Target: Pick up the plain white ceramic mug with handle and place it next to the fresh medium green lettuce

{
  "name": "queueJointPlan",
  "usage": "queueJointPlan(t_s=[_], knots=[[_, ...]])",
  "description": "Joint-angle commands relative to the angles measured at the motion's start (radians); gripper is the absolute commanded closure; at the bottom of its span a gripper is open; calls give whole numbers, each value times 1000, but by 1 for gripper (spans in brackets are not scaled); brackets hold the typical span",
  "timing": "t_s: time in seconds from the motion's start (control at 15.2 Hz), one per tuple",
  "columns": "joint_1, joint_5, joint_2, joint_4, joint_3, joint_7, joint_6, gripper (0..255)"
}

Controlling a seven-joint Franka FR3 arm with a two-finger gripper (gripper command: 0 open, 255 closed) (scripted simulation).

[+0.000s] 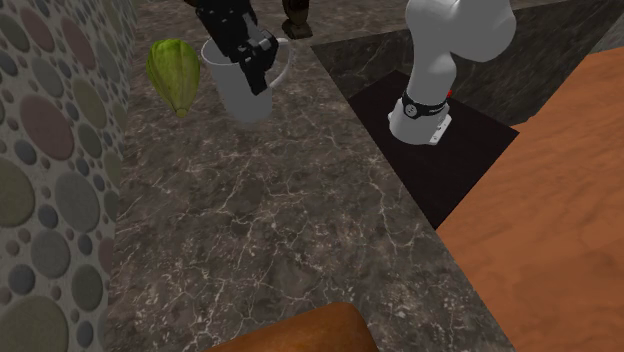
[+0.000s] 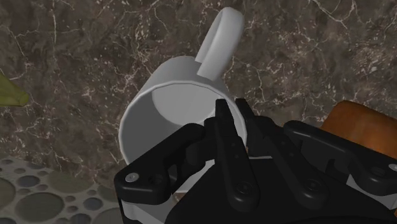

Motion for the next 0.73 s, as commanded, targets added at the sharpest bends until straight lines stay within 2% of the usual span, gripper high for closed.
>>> queueJointPlan(t_s=[0.0,0.66], knots=[[-23,-8,7,9,-22,-46,0,255],[-140,-37,139,177,-122,-264,-24,255]])
